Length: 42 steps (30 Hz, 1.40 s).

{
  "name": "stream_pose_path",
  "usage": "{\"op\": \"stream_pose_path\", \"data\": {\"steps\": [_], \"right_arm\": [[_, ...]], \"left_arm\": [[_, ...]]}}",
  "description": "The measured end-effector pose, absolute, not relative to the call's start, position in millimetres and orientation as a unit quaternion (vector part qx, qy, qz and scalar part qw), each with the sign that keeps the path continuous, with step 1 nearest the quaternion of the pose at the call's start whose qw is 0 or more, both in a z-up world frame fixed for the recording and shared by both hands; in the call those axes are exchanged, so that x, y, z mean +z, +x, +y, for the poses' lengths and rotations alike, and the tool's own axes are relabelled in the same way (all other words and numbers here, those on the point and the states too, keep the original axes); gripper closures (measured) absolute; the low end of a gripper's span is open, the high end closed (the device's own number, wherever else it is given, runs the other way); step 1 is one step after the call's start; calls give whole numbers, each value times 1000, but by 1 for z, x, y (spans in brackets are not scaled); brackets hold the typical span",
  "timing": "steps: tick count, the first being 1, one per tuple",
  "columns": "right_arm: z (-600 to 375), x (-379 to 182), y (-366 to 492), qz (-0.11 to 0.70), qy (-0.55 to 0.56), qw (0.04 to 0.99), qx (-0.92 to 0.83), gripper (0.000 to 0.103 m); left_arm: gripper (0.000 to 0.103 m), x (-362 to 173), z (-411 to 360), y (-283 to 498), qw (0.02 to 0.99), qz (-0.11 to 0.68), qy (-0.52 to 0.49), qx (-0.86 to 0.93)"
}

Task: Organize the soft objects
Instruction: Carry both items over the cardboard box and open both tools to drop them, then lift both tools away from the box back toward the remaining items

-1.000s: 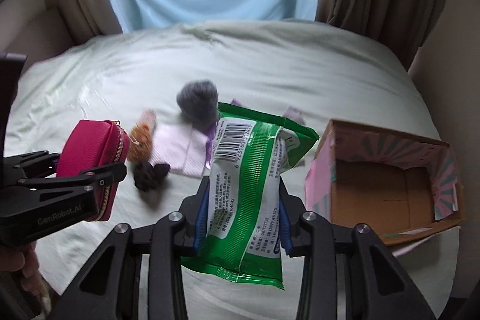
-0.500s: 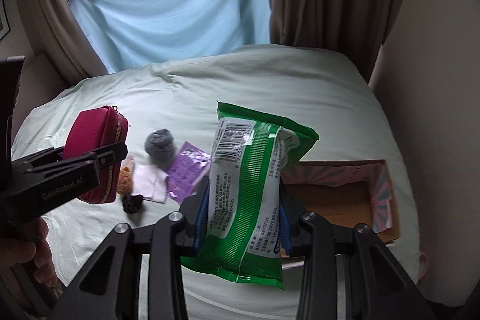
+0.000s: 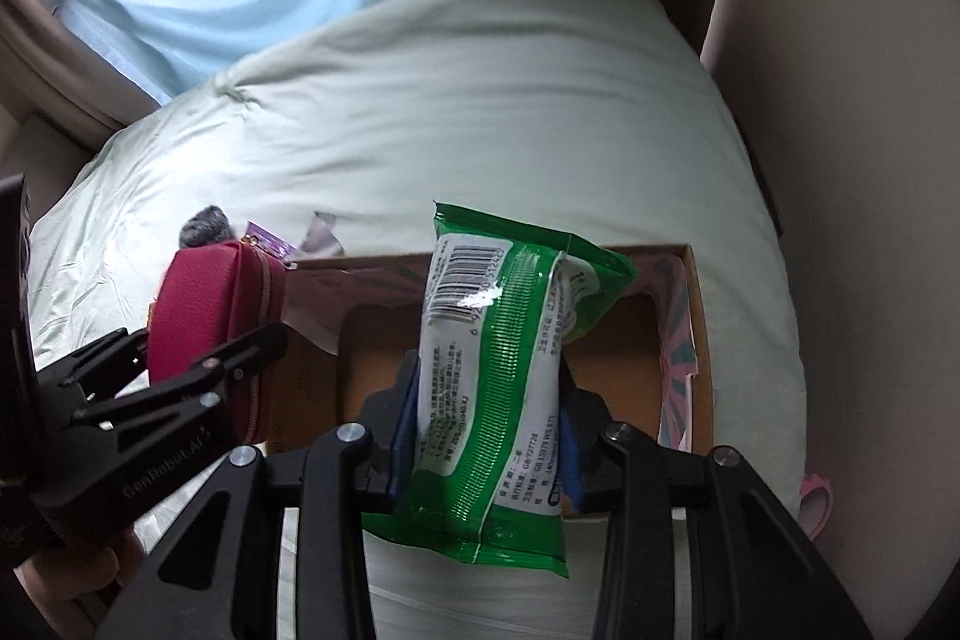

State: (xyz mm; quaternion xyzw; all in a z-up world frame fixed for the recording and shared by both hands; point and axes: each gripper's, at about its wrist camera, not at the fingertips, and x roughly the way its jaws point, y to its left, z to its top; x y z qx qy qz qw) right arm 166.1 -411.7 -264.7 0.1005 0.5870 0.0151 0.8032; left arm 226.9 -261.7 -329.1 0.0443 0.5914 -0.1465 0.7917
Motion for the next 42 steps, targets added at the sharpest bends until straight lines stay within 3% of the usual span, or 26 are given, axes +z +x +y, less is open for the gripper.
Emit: {"op": "stream_pose_path", "data": {"steps": [10, 13, 15, 17, 31, 42], "right_arm": [[-443, -340, 193, 639, 148, 754, 35, 68], [-447, -354, 197, 650, 165, 740, 44, 66], [-452, -359, 200, 652, 181, 735, 44, 52], [-455, -361, 200, 652, 193, 732, 46, 0], [-454, -331, 183, 615, 192, 764, 37, 0], [-427, -220, 155, 548, 117, 828, 29, 0]], "left_arm": [[58, -419, -292, 245, 732, 659, 83, -151], [46, -426, -293, 247, 729, 663, 83, -150], [4, -423, -292, 249, 734, 658, 87, -143], [0, -417, -289, 250, 747, 644, 93, -138], [0, -376, -281, 231, 761, 620, 102, -163], [0, -271, -230, 192, 816, 553, 68, -154]]}}
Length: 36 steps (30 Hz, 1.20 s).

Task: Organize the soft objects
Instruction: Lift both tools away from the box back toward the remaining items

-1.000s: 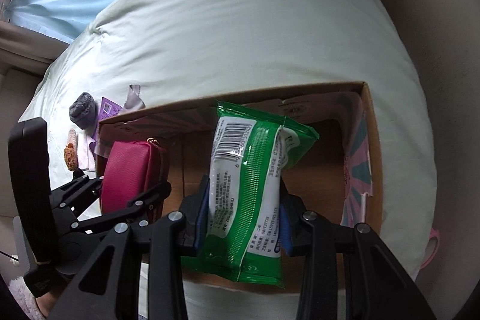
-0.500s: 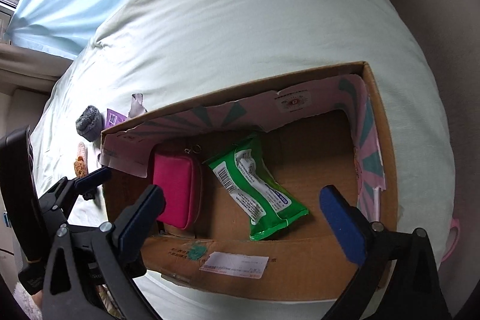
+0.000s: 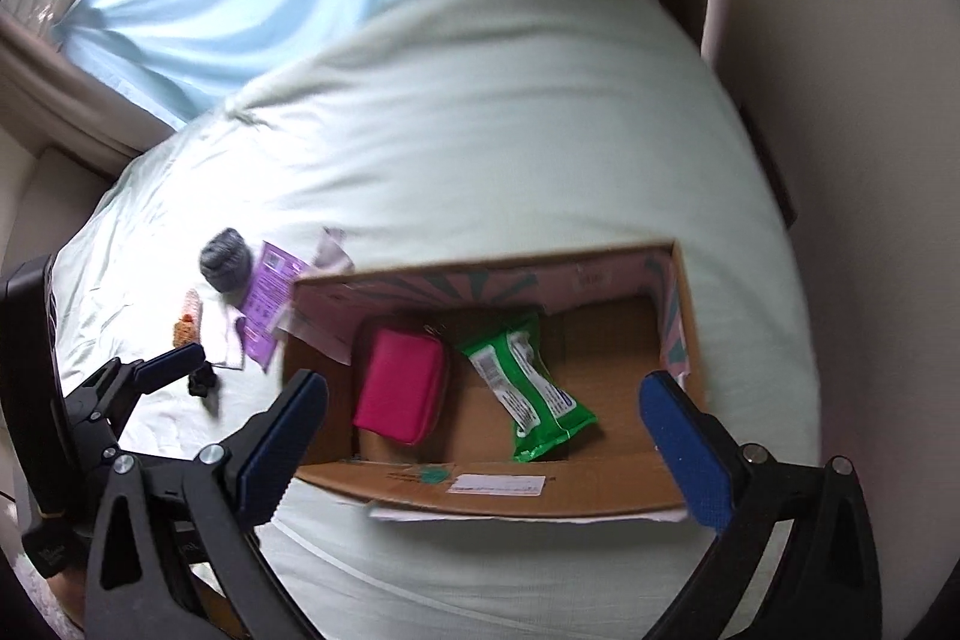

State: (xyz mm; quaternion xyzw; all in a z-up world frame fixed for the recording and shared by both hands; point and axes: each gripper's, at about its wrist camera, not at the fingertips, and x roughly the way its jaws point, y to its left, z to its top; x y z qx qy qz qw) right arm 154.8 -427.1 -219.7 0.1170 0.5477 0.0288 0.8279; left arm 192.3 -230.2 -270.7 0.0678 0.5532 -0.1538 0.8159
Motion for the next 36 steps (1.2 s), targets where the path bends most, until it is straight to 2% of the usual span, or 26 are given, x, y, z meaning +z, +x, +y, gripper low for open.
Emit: {"op": "stream_pose_path", "data": {"steps": [9, 19, 28, 36], "right_arm": [[-357, -124, 120, 459, 35, 887, 42, 0], [-266, -80, 78, 401, 31, 914, 55, 0], [-199, -73, 70, 394, 31, 917, 52, 0], [-146, -91, 79, 397, 37, 916, 45, 0]], "left_arm": [[0, -177, -142, 148, 873, 475, 48, -101], [0, -121, -25, 107, 909, 412, 60, -7], [0, -112, 61, 104, 913, 404, 55, -13], [0, -138, 111, 126, 904, 424, 38, -41]]}}
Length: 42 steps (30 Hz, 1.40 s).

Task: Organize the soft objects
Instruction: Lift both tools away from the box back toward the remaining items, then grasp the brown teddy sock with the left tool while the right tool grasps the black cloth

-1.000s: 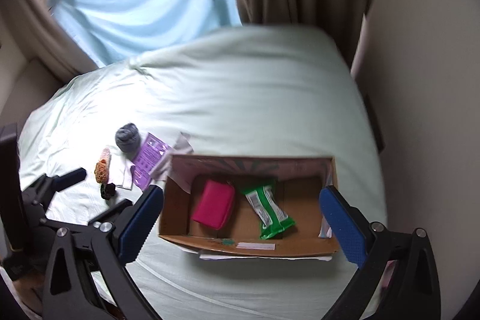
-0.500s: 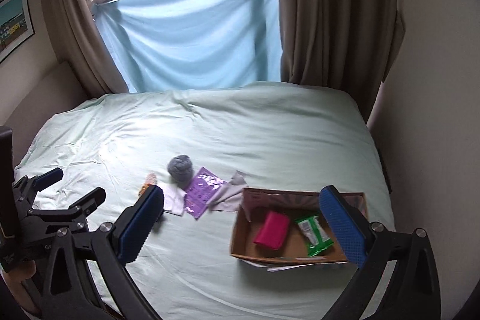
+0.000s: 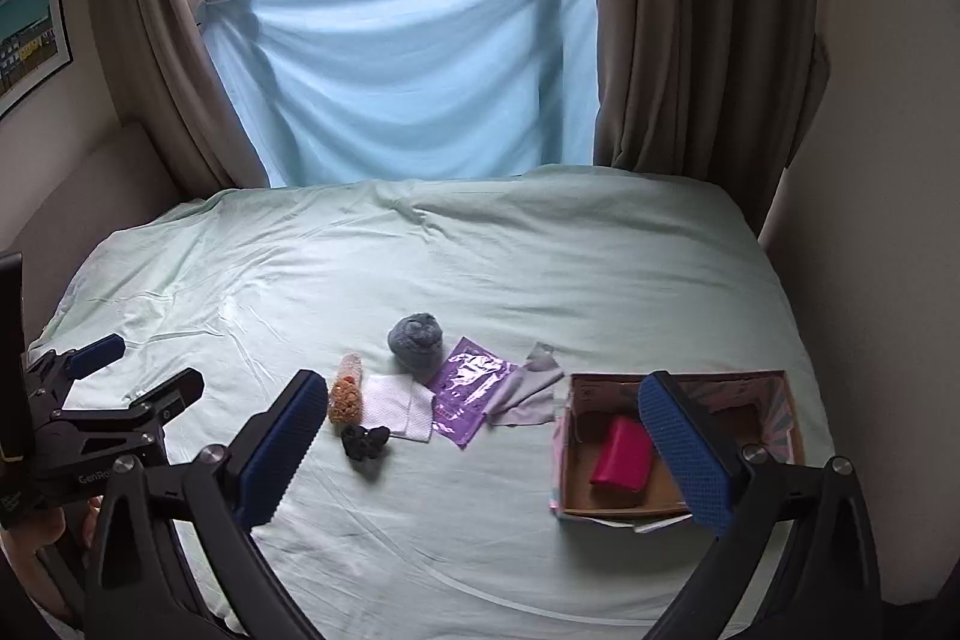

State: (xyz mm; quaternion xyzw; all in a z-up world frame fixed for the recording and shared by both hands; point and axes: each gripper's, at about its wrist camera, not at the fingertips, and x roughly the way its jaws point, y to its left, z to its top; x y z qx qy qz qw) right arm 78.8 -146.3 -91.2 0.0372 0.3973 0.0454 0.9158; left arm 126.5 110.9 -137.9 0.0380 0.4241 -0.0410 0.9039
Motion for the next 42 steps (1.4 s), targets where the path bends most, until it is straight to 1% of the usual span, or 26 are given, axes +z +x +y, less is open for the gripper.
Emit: {"op": "stream_pose_path", "data": {"steps": [10, 16, 21, 27, 28, 29, 35, 39, 41, 42], "right_arm": [[-81, -157, 96, 417, 53, 906, 56, 0], [-51, -213, 112, 440, 52, 894, 63, 0], [-33, -274, 130, 465, 54, 880, 82, 0], [-18, -336, 147, 490, 55, 864, 101, 0], [-16, -347, 151, 494, 55, 862, 103, 1], [-13, -355, 153, 497, 55, 859, 106, 5], [2, -409, 170, 532, 59, 835, 123, 17], [11, -431, 177, 542, 61, 828, 134, 22], [16, -441, 182, 545, 60, 824, 138, 29], [18, -444, 184, 547, 59, 823, 139, 30]], "left_arm": [[0, -204, 157, 177, 884, 460, 30, -77], [0, -273, 170, 220, 860, 502, 21, -86], [0, -334, 171, 253, 842, 530, 22, -96], [0, -394, 166, 286, 824, 555, 17, -115], [0, -402, 164, 290, 821, 558, 17, -119], [0, -410, 162, 294, 819, 561, 19, -121], [1, -455, 152, 314, 801, 583, 15, -134], [3, -475, 150, 322, 794, 594, 15, -128], [4, -482, 151, 326, 794, 595, 13, -124], [5, -484, 151, 327, 794, 596, 12, -122]]}}
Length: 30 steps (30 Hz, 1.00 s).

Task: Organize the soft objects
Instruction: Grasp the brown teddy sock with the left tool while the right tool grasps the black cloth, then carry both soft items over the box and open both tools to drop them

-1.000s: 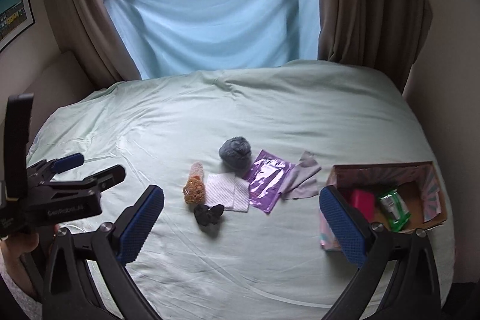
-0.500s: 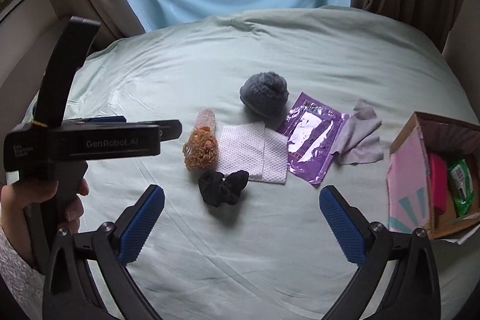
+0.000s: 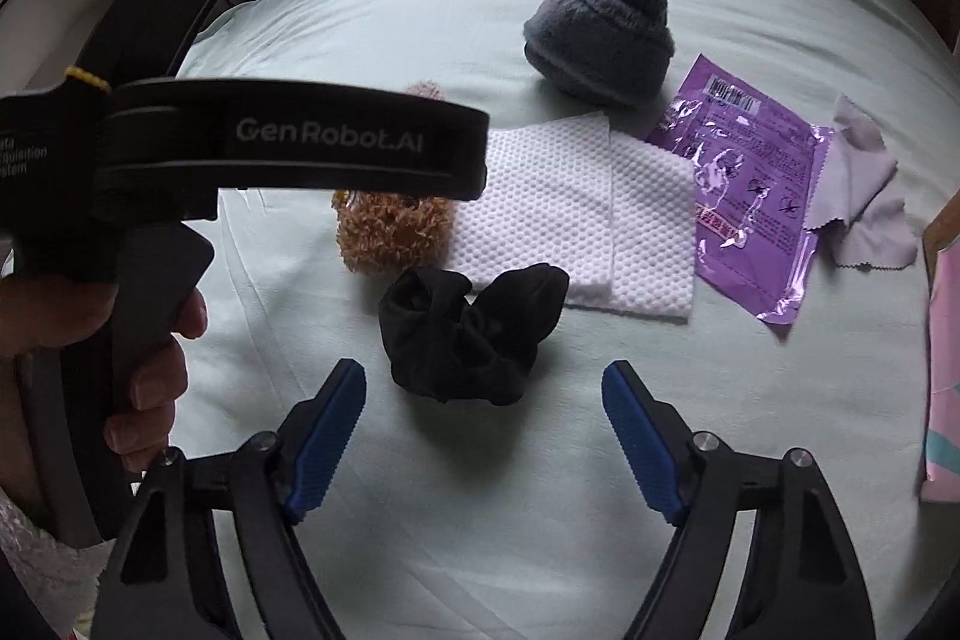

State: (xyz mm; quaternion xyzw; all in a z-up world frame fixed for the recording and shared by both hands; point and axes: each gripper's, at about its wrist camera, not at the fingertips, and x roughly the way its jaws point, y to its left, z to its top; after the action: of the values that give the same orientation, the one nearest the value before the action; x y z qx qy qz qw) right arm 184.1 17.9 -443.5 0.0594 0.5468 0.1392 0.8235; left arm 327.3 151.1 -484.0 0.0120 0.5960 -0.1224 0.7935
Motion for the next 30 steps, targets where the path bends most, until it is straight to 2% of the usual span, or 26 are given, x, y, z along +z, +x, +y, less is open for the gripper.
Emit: {"op": "stream_pose_path", "data": {"steps": [1, 4, 6, 7, 9, 10, 14, 24, 30], "right_arm": [[19, -447, 187, 548, 60, 822, 140, 33], [23, -454, 194, 550, 66, 820, 144, 42], [27, -456, 198, 550, 63, 819, 147, 47], [29, -457, 199, 551, 59, 819, 151, 53], [34, -458, 200, 553, 49, 816, 161, 62], [37, -457, 200, 553, 43, 816, 161, 68], [39, -454, 198, 550, 38, 817, 167, 75], [31, -433, 192, 540, 41, 826, 160, 78], [24, -396, 183, 520, 38, 839, 154, 78]], "left_arm": [[7, -487, 152, 329, 793, 597, 11, -121], [25, -494, 153, 332, 786, 606, 14, -118], [40, -498, 155, 333, 780, 613, 9, -121], [44, -500, 155, 332, 778, 616, 6, -125], [61, -501, 153, 331, 777, 615, 9, -133], [61, -500, 152, 331, 778, 614, 15, -134], [65, -497, 149, 330, 779, 612, 25, -133], [65, -464, 147, 325, 800, 585, 19, -128], [65, -417, 153, 309, 818, 561, 15, -126]]}}
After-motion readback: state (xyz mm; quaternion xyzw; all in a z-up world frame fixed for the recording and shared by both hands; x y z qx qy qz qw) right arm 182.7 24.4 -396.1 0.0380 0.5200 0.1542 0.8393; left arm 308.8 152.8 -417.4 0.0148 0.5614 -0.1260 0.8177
